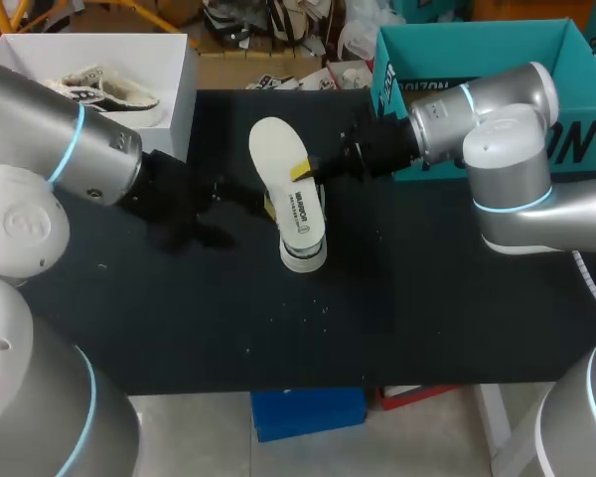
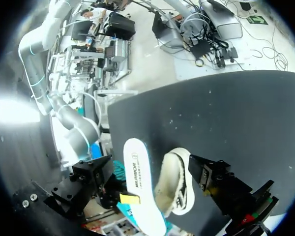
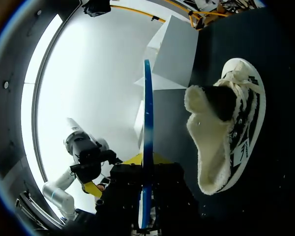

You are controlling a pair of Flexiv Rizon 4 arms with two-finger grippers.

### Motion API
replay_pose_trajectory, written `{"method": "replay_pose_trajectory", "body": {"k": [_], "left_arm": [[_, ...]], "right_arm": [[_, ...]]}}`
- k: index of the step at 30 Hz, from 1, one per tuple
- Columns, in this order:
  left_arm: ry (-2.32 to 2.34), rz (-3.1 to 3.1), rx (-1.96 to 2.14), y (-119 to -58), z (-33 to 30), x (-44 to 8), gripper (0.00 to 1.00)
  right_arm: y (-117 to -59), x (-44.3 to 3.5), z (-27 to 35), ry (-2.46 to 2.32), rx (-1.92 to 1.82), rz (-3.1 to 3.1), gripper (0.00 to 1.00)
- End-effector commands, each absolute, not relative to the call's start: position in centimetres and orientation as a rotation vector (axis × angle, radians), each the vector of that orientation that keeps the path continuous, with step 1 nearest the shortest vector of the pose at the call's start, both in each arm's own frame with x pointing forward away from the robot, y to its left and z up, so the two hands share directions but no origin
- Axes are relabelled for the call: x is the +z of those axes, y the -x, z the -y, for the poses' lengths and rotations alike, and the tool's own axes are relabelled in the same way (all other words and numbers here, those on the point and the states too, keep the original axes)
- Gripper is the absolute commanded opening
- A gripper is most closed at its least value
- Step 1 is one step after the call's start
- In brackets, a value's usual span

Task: Take the shoe out of the shoebox, open the shoe tongue, remove and reinsert the insole, then place the shoe into the shoebox

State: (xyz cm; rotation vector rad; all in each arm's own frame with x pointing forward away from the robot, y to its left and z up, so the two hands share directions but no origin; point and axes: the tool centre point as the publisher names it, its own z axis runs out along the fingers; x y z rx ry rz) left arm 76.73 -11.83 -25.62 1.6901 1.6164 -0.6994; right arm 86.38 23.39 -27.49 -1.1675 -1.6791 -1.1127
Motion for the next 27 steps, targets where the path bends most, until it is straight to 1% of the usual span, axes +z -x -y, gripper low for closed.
{"method": "replay_pose_trajectory", "body": {"k": [1,2,4,7,16,27], "left_arm": [[-1.458,-1.338,-0.984,-76.9,11.3,-26.1,1.0],[-1.458,-1.338,-0.984,-76.9,11.3,-26.1,1.0],[-1.478,-1.33,-0.783,-77.3,11.4,-26.7,1.0],[-1.332,-1.256,-0.859,-77.8,11.2,-26.8,1.0],[-1.21,-1.159,-0.837,-79.4,11.1,-26.7,1.0],[-1.037,-1.155,-0.951,-82.6,12.3,-27.3,0.99]], "right_arm": [[-86.4,-27.6,-23.5,1.168,-1.112,1.679,0.0],[-86.4,-27.6,-23.5,1.168,-1.112,1.679,0.0],[-86.4,-27.6,-23.5,1.168,-1.112,1.679,0.0],[-86.4,-27.6,-23.5,1.168,-1.112,1.679,0.0],[-86.4,-27.6,-23.5,1.168,-1.112,1.679,0.0],[-86.4,-27.6,-23.5,1.168,-1.112,1.679,0.0]]}}
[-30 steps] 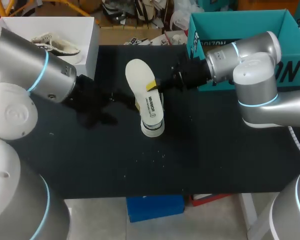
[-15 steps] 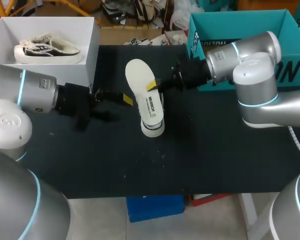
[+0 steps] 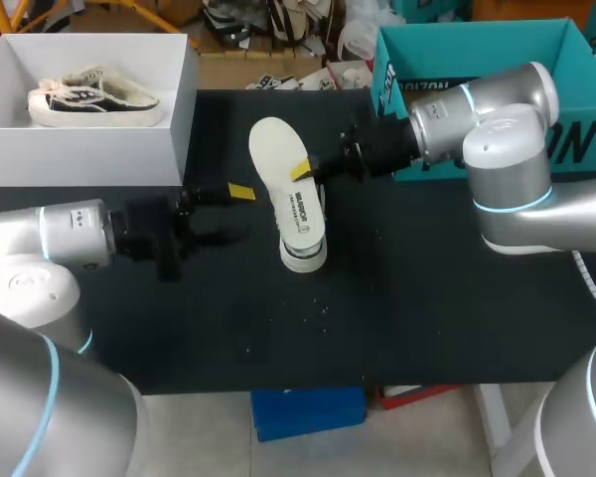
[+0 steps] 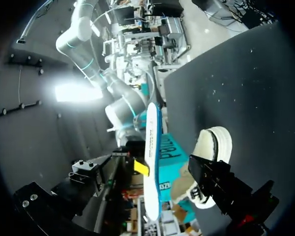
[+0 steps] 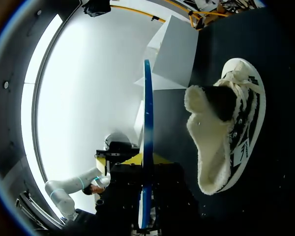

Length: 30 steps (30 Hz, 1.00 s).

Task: Take the shoe out of the shoebox, open the shoe tongue, remove and reinsert the insole, then place the shoe into the shoebox

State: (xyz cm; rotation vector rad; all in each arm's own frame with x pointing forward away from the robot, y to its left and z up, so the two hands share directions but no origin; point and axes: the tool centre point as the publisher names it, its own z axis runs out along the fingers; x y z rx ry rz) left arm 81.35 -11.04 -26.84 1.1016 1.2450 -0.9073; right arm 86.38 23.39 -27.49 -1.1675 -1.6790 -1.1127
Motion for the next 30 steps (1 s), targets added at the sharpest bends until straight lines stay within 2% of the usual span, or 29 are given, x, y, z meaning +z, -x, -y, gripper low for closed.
{"method": "replay_pose_trajectory", "body": {"k": [1,2,4,7,9,14,16,23,26,28,30], "left_arm": [[-1.035,-1.151,-0.949,-82.8,12.5,-27.2,0.93],[-1.034,-1.151,-0.947,-83.1,12.7,-27.2,0.79],[-1.029,-1.146,-0.943,-83.6,13.2,-27.0,0.62],[-1.02,-1.142,-0.938,-84.3,13.8,-26.9,0.46],[-1.017,-1.14,-0.939,-84.7,14.2,-26.8,0.39],[-1.012,-1.133,-0.948,-85.2,15.3,-27.0,0.34],[-1.011,-1.131,-0.954,-85.4,15.7,-27.0,0.24],[-1.009,-1.131,-0.971,-85.4,16.3,-27.4,0.24],[-1.007,-1.129,-0.972,-85.5,16.5,-27.3,0.18],[-1.007,-1.127,-0.971,-85.5,16.6,-27.3,0.09],[-1.003,-1.128,-0.97,-85.6,16.6,-27.2,0.09]], "right_arm": [[-86.4,-27.6,-23.5,1.168,-1.112,1.679,0.0],[-86.4,-27.6,-23.5,1.168,-1.112,1.679,0.0],[-86.4,-27.6,-23.5,1.168,-1.112,1.679,0.0],[-86.4,-27.6,-23.5,1.168,-1.112,1.679,0.0],[-86.4,-27.6,-23.5,1.168,-1.112,1.679,0.0],[-86.4,-27.6,-23.5,1.168,-1.112,1.679,0.0],[-86.4,-27.6,-23.5,1.168,-1.112,1.679,0.0],[-86.4,-27.6,-23.5,1.168,-1.112,1.679,0.0],[-86.4,-27.6,-23.5,1.168,-1.112,1.679,0.0],[-86.4,-27.6,-23.5,1.168,-1.112,1.679,0.0],[-86.4,-27.6,-23.5,1.168,-1.112,1.679,0.0]]}}
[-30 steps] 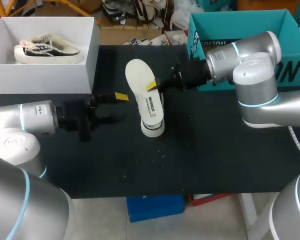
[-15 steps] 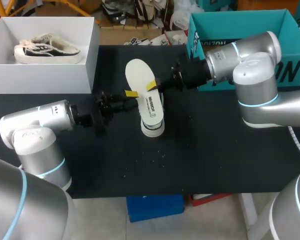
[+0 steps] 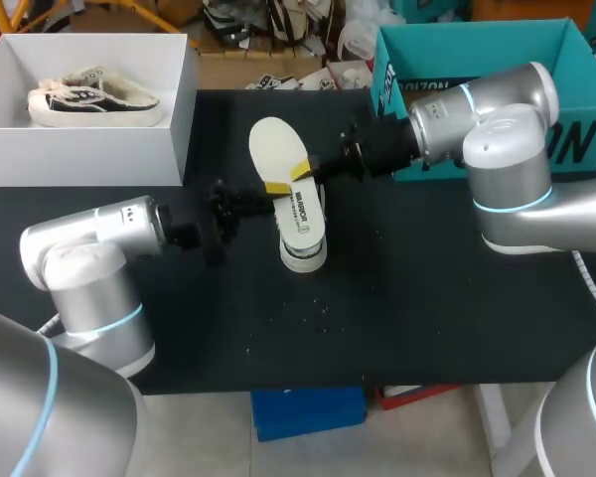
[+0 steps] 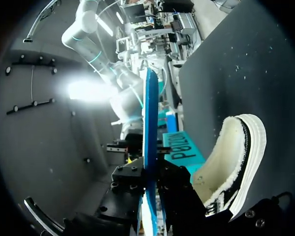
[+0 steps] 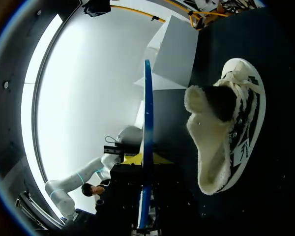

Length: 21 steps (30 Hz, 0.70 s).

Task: Take the shoe out of the shoebox, open the shoe tongue, remove and reinsert the insole, then place the shoe into the shoebox

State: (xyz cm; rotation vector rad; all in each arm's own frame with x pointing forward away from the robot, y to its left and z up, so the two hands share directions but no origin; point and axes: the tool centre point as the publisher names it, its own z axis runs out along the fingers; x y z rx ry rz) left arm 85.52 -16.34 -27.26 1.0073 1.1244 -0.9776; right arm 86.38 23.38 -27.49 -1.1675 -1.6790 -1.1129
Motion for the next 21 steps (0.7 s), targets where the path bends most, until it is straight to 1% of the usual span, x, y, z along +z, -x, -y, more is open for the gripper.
{"method": "replay_pose_trajectory", "body": {"k": [1,7,8,11,12,13,21], "left_arm": [[-1.001,-1.128,-0.969,-85.6,16.7,-27.2,0.11],[-0.994,-1.122,-0.97,-85.7,17.0,-26.9,0.06],[-0.993,-1.121,-0.971,-85.7,17.1,-26.9,0.0],[-0.992,-1.12,-0.976,-85.5,17.1,-26.8,0.0],[-0.993,-1.127,-0.981,-85.3,17.0,-26.8,0.0],[-1.001,-1.138,-0.985,-85.1,16.8,-26.7,0.0],[-1.182,-1.298,-0.967,-82.2,13.7,-26.8,0.0]], "right_arm": [[-86.4,-27.6,-23.5,1.168,-1.112,1.679,0.0],[-86.4,-27.6,-23.5,1.168,-1.112,1.679,0.0],[-86.4,-27.6,-23.5,1.168,-1.112,1.679,0.0],[-86.4,-27.6,-23.5,1.168,-1.112,1.679,0.0],[-86.4,-27.6,-23.5,1.168,-1.112,1.679,0.17],[-86.4,-27.3,-23.4,1.172,-1.116,1.679,1.0],[-86.2,-23.0,-19.4,1.45,-1.209,1.722,1.0]]}}
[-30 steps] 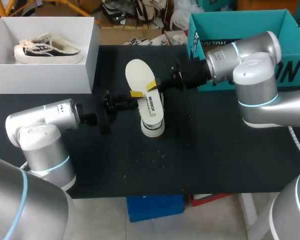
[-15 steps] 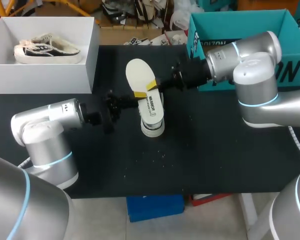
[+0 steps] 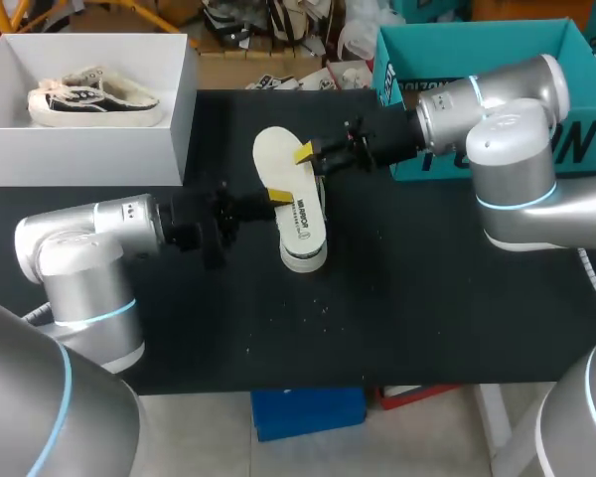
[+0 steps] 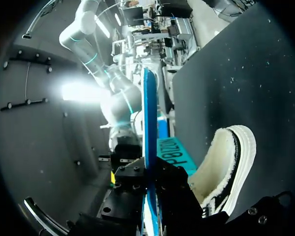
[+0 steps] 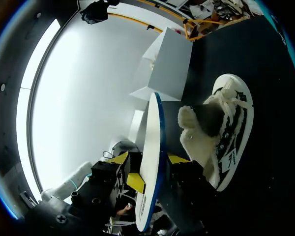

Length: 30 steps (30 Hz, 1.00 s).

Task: Take the shoe out of the shoebox, open the shoe tongue, remove and reinsert the insole, then place the shoe into the shoebox

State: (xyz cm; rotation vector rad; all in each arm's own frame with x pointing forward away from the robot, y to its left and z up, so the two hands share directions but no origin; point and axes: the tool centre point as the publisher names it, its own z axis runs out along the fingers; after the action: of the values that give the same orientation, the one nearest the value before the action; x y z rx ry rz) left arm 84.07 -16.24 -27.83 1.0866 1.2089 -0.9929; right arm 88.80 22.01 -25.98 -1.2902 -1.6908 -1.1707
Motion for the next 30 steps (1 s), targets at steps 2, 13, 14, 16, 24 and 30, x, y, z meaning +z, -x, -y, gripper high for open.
{"method": "replay_pose_trajectory", "body": {"k": [2,13,14,16,24,30], "left_arm": [[-1.241,-1.323,-0.964,-81.2,13.1,-27.0,0.0],[-1.442,-1.483,-0.906,-76.6,10.9,-29.6,0.0],[-1.462,-1.495,-0.913,-76.3,10.8,-29.9,0.0],[-1.539,-1.545,-0.907,-75.3,10.5,-30.4,0.0],[-1.539,-1.545,-0.907,-75.3,10.5,-30.4,0.0],[-1.539,-1.545,-0.907,-75.3,10.5,-30.4,0.0]], "right_arm": [[-85.8,-22.3,-18.2,1.51,-1.226,1.719,1.0],[-82.7,-20.6,-15.4,1.707,-1.192,1.766,1.0],[-82.4,-20.6,-15.3,1.728,-1.175,1.785,1.0],[-82.1,-20.5,-15.1,1.766,-1.144,1.812,1.0],[-82.1,-20.5,-15.1,1.766,-1.144,1.812,1.0],[-81.9,-20.5,-15.0,1.77,-1.135,1.82,1.0]]}}
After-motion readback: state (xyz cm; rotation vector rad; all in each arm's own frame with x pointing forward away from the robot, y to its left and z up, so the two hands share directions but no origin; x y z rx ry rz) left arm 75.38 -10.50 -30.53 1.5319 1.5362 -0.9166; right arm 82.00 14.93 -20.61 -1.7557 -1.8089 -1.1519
